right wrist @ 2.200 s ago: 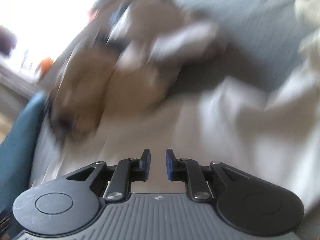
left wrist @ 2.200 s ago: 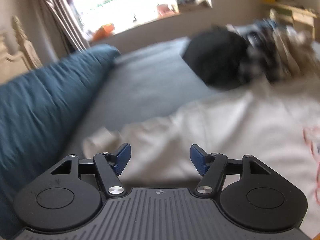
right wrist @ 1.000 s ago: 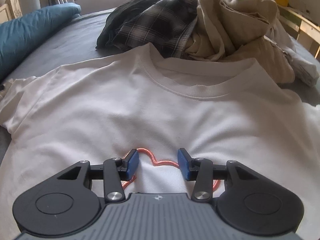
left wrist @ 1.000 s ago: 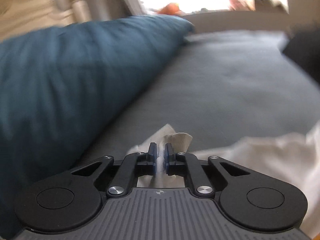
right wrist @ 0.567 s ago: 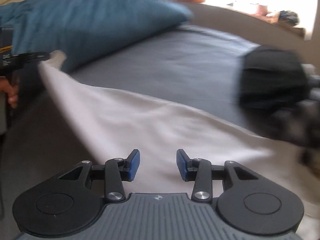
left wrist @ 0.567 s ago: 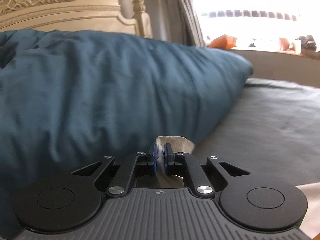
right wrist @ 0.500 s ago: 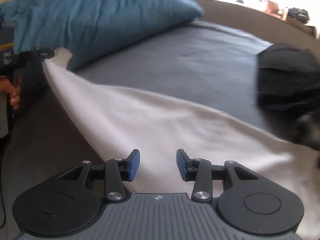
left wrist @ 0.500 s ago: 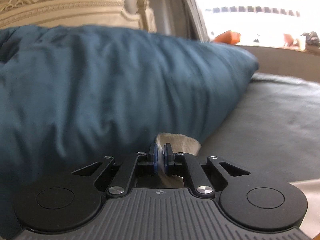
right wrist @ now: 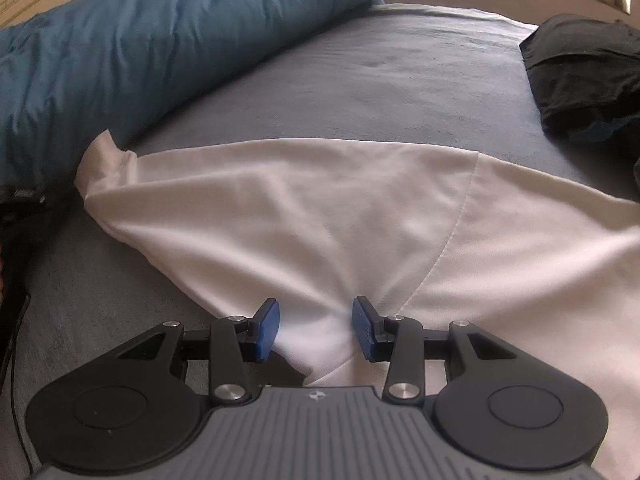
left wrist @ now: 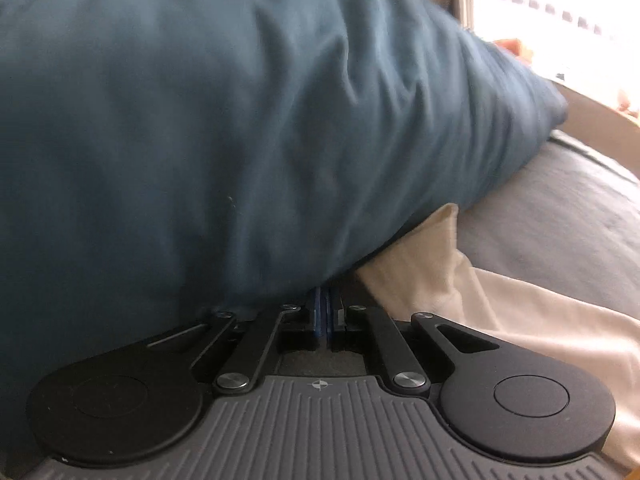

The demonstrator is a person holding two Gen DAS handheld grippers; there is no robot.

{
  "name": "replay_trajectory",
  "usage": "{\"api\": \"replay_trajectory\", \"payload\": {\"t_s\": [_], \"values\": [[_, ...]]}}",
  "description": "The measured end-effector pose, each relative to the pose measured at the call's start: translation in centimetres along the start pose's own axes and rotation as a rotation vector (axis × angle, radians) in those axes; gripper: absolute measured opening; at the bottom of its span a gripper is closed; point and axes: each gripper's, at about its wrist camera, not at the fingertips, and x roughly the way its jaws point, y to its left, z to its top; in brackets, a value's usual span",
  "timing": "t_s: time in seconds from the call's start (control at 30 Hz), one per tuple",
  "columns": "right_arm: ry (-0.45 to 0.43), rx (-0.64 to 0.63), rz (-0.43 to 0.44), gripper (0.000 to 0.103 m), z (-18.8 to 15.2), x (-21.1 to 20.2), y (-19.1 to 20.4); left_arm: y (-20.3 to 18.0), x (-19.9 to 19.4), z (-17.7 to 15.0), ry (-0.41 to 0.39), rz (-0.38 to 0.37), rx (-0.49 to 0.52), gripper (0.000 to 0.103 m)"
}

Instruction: Fold clothes

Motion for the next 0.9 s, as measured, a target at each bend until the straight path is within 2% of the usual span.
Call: {"api": "replay_trajectory", "payload": {"t_s": [0.03,0.1,0.13,0.17,0.23,0.33,0.4,0.43,0.47,0.5,0.63,0.7,0.77,0.8,0.87,0.9], "values": [[-0.001,-0.006,-0.003,0.044,-0.1,0.1,0.1,0.0,-0.5,0.0,-0.013,-0.028,0.013,0.005],[-0.004,-0.018,-0.008,0.045,-0.2,0.1,0.2,-1.2,-0.7,0.1,-0.032,-0.056,0.099,0.026],[-0.005,-0.021,-0.01,0.045,-0.2,0.1,0.2,-1.9,-0.7,0.2,-0.042,-0.055,0.141,0.044],[-0.007,-0.021,-0.012,0.045,-0.2,0.1,0.3,-2.4,-0.4,0.2,-0.04,-0.043,0.145,0.054],[-0.01,-0.015,-0.01,0.045,-0.1,0.0,0.3,-2.8,0.4,0.1,-0.012,-0.026,0.086,0.058],[-0.012,0.001,-0.001,0.045,-0.2,-0.1,0.0,-2.8,2.0,-0.5,0.025,0.043,-0.054,0.058],[-0.013,0.005,0.0,0.045,-0.3,-0.2,0.0,-2.5,3.0,-0.7,0.012,0.098,-0.146,0.055],[-0.014,0.004,-0.002,0.045,-0.3,-0.2,0.1,-2.3,3.1,-0.8,-0.011,0.131,-0.169,0.034],[-0.014,0.004,-0.004,0.045,-0.4,-0.2,0.1,-2.2,3.2,-0.9,-0.035,0.164,-0.191,0.003],[-0.015,0.0,-0.007,0.045,-0.4,-0.2,0.2,-2.0,3.2,-0.8,-0.034,0.184,-0.2,0.0],[-0.016,-0.016,-0.013,0.045,-0.4,-0.3,0.5,0.6,0.9,-0.9,-0.038,0.172,-0.309,0.0],[-0.017,-0.012,-0.008,0.045,-0.5,-0.2,0.3,1.7,0.6,-1.3,-0.005,0.194,-0.318,0.0],[-0.018,-0.002,-0.006,0.046,-0.5,-0.2,0.2,2.8,1.2,-1.8,0.061,0.228,-0.307,0.0],[-0.018,-0.001,-0.005,0.046,-0.4,-0.2,0.2,3.2,1.2,-2.0,0.1,0.211,-0.303,0.0],[-0.018,-0.007,-0.004,0.046,-0.4,-0.2,0.3,3.1,0.0,-2.5,0.114,0.162,-0.255,0.0],[-0.019,-0.012,-0.002,0.046,-0.5,-0.2,0.2,2.4,-0.9,-2.6,0.101,0.114,-0.196,0.0]]}}
